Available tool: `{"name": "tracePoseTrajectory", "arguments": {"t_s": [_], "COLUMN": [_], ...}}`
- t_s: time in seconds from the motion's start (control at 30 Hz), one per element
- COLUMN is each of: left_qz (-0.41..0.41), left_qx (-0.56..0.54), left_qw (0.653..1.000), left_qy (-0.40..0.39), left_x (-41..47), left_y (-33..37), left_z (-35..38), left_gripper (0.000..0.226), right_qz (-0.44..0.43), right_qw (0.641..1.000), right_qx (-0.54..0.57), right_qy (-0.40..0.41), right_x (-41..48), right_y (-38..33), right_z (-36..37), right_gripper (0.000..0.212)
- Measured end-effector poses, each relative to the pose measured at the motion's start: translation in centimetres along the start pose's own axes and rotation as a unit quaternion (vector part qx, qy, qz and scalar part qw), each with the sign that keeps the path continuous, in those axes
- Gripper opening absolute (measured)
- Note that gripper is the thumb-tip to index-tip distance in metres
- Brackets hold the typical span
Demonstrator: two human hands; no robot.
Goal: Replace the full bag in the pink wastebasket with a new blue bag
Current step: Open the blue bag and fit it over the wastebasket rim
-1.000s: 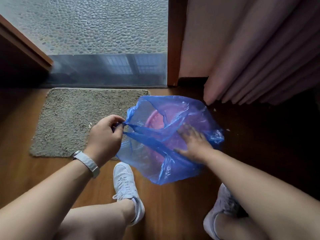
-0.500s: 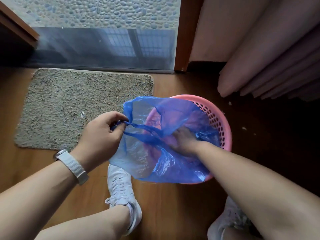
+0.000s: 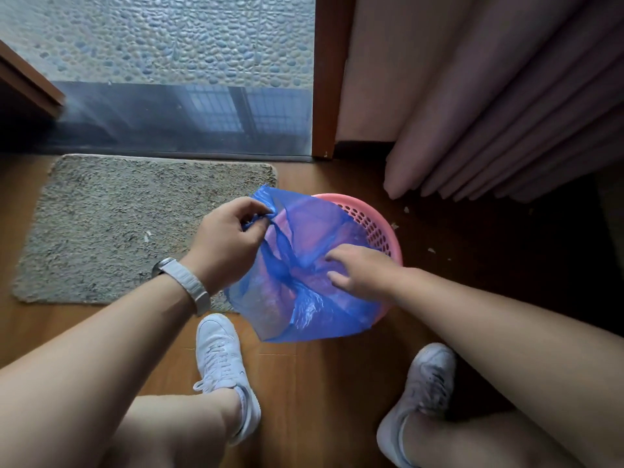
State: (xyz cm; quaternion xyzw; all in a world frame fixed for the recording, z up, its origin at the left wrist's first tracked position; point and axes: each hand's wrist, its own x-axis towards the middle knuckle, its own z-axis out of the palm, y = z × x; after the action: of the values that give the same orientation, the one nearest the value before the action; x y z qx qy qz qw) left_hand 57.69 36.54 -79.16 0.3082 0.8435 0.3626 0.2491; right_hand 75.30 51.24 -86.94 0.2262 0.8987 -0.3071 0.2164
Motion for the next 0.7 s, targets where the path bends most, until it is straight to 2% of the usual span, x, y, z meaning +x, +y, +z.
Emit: {"name": "tracePoseTrajectory", "arguments": {"t_s": [0.1, 0.23, 0.3, 0.37, 0.43, 0.47, 0.6, 0.7], "left_qz": [-0.001, -0.005, -0.003, -0.003, -0.004, -0.004, -0.006, -0.023], "left_qx": [-0.088, -0.215, -0.257, -0.284, -0.289, -0.283, -0.233, -0.149], "left_qw": [0.996, 0.976, 0.965, 0.957, 0.955, 0.957, 0.972, 0.989], "left_qy": [-0.014, -0.039, -0.05, -0.061, -0.066, -0.065, -0.032, 0.008], "left_x": [-1.7, -4.5, -5.7, -6.4, -6.8, -6.9, -5.9, -4.4], "left_y": [3.0, 7.2, 8.4, 9.1, 9.4, 9.3, 8.0, 5.0], "left_z": [0.2, 0.3, 0.3, 0.4, 0.5, 0.5, -0.3, -1.2], "left_gripper": [0.018, 0.017, 0.017, 0.015, 0.016, 0.017, 0.022, 0.023], "right_qz": [-0.035, -0.065, -0.073, -0.081, -0.082, -0.079, -0.003, 0.068], "right_qw": [0.998, 0.98, 0.97, 0.962, 0.954, 0.952, 0.953, 0.952], "right_qx": [0.034, 0.143, 0.172, 0.173, 0.178, 0.178, 0.153, 0.126], "right_qy": [0.049, 0.125, 0.157, 0.197, 0.227, 0.238, 0.262, 0.271], "right_x": [-3.2, -6.7, -7.9, -8.9, -9.7, -10.0, -11.1, -12.0], "right_y": [-2.0, -5.5, -7.1, -8.0, -8.0, -7.7, -4.8, -1.7], "right_z": [-2.2, -4.5, -5.2, -5.6, -5.8, -5.7, -5.7, -6.3], "right_gripper": [0.047, 0.057, 0.047, 0.024, 0.009, 0.008, 0.016, 0.014]}}
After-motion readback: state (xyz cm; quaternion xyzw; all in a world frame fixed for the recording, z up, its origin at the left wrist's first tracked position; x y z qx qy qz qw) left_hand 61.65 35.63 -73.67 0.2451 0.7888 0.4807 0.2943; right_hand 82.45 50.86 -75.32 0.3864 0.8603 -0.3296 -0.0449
